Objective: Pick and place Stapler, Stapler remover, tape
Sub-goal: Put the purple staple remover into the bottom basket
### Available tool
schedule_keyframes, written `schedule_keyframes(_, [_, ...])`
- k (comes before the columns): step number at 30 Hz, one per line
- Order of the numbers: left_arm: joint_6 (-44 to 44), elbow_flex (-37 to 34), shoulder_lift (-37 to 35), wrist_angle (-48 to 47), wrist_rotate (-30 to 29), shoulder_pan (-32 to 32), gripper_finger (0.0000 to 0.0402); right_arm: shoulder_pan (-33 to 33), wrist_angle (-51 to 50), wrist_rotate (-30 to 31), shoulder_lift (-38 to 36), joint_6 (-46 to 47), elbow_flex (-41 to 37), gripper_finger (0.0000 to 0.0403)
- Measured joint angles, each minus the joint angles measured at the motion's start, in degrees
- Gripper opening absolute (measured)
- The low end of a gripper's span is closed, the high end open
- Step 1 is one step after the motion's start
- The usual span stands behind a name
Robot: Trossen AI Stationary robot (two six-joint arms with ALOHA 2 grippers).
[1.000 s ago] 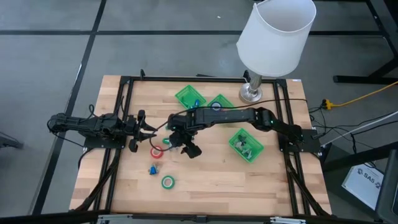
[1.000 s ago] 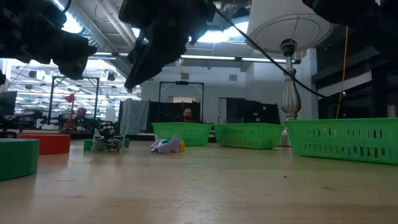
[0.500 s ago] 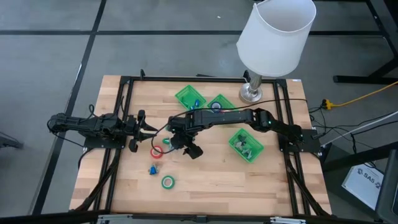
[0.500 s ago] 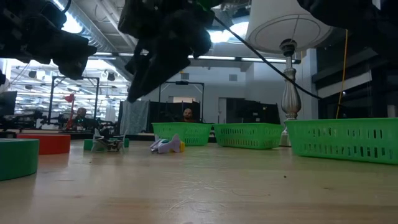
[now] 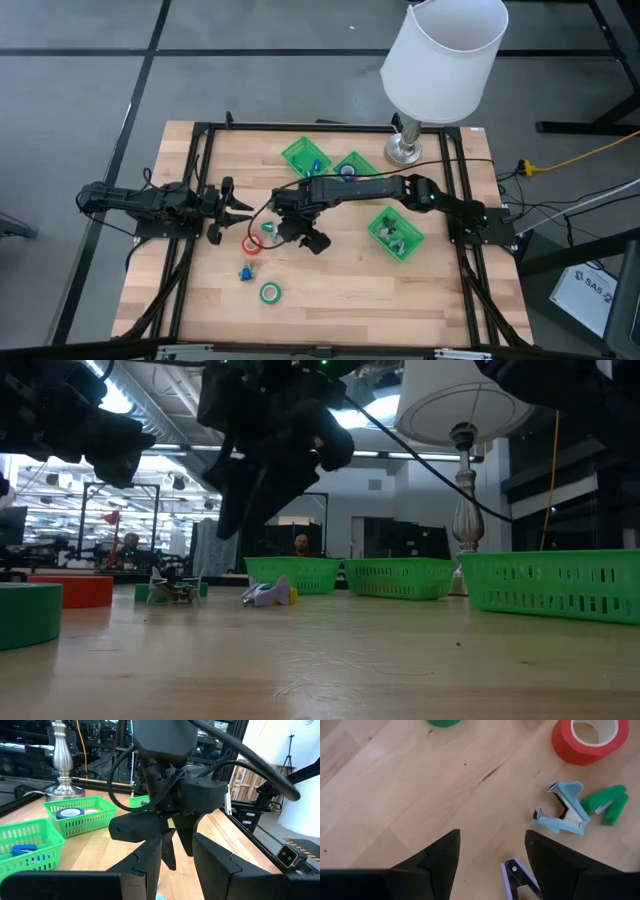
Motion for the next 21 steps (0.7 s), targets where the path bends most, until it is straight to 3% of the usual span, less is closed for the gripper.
schedule_keyframes(7, [0.0, 0.0, 0.0, 0.0, 0.0, 0.0, 0.0107, 0.0, 0.2, 0.3, 1.1, -1.3, 0.0, 0.0225])
schedule_keyframes(21, [0.0, 0.0, 0.0, 0.0, 0.0, 0.0, 0.0107, -0.5, 0.1, 3.0, 1.3, -1.5, 0.0, 0.0164])
